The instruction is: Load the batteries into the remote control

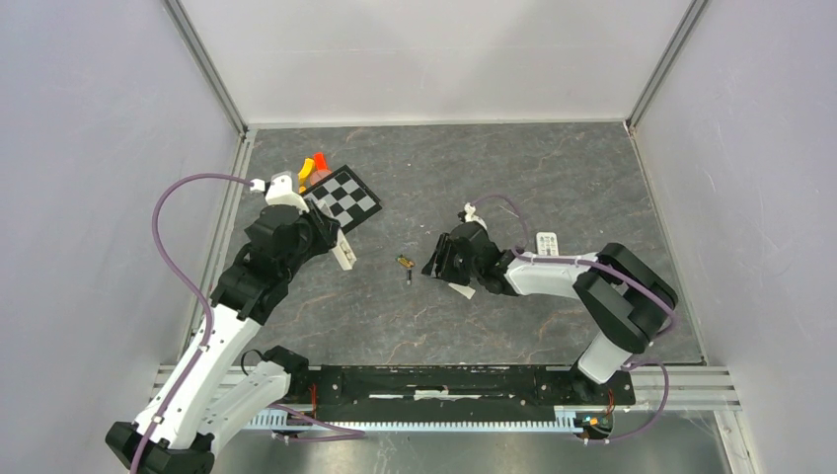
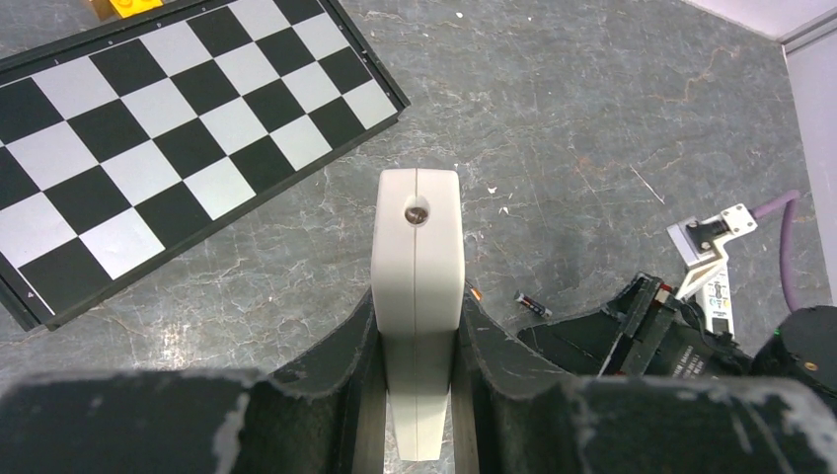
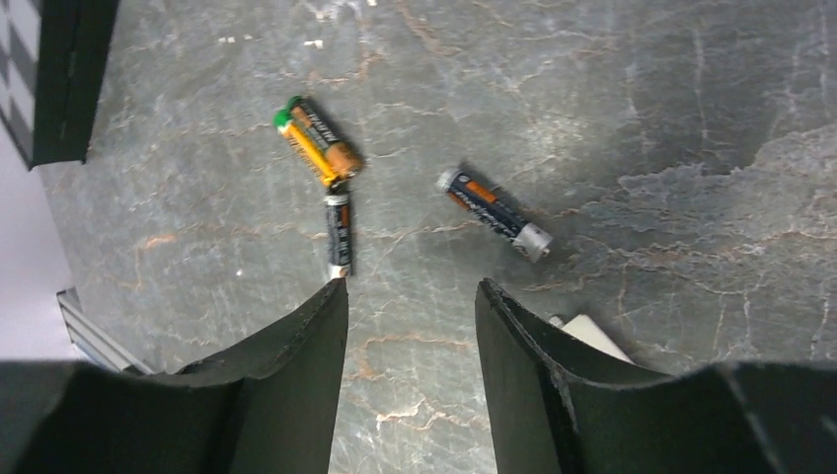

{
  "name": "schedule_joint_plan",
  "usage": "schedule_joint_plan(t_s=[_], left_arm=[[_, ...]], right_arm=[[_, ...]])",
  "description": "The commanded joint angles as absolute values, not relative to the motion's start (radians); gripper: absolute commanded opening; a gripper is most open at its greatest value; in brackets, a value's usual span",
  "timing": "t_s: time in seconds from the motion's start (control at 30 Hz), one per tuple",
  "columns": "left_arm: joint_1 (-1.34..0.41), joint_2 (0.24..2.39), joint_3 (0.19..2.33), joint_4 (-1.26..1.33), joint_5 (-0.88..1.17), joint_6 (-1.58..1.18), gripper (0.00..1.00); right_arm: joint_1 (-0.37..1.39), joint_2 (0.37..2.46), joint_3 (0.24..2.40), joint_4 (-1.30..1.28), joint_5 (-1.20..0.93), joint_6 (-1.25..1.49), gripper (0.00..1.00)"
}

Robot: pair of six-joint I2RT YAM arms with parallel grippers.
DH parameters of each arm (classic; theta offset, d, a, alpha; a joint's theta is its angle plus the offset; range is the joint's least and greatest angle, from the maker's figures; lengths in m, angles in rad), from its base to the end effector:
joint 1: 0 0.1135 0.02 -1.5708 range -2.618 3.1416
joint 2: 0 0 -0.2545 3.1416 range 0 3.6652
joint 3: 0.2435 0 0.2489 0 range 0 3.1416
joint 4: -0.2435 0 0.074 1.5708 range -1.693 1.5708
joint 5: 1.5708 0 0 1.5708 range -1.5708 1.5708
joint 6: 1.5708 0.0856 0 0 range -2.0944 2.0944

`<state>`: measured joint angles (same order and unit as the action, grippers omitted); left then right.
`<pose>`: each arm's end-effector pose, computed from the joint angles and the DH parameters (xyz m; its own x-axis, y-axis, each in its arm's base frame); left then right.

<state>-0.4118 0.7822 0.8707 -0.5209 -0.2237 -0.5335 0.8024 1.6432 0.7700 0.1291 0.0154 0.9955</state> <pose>0.2071 -0.0698 0.3080 -0.4353 -0.3510 -0.8291 -0.0182 0.9241 -0.3817 0.2490 0.2558 0.1127 -0.8527 0.3249 -0.4090 0.0081 0.7911 0.6116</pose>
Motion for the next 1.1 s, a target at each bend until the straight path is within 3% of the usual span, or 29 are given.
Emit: schedule_joint_plan(t_s=[0.0,0.3,0.77,1.07], left_arm=[[-0.411,0.777,0.87,-0.466,-0.203,-0.546,0.02],[-0.411,0.733,0.836,-0.449,-0.235,-0.559,0.02],[-0.412,0.737,0.838,-0.449,-0.235,-0.558,0.02],[-0.411,0.733,0.838,-0.453,-0.235,-0.557,0.02]], right_arm=[[0.796,1.684,0.81,0.158,0.065,1.064,0.55],[0.79,1.705,0.879,0.028,0.178,1.005,0.54],[0.751,1.748,0.936,-0.048,0.187,0.964,0.55],[0.749,1.845,1.079,-0.162,0.248,0.953,0.58]])
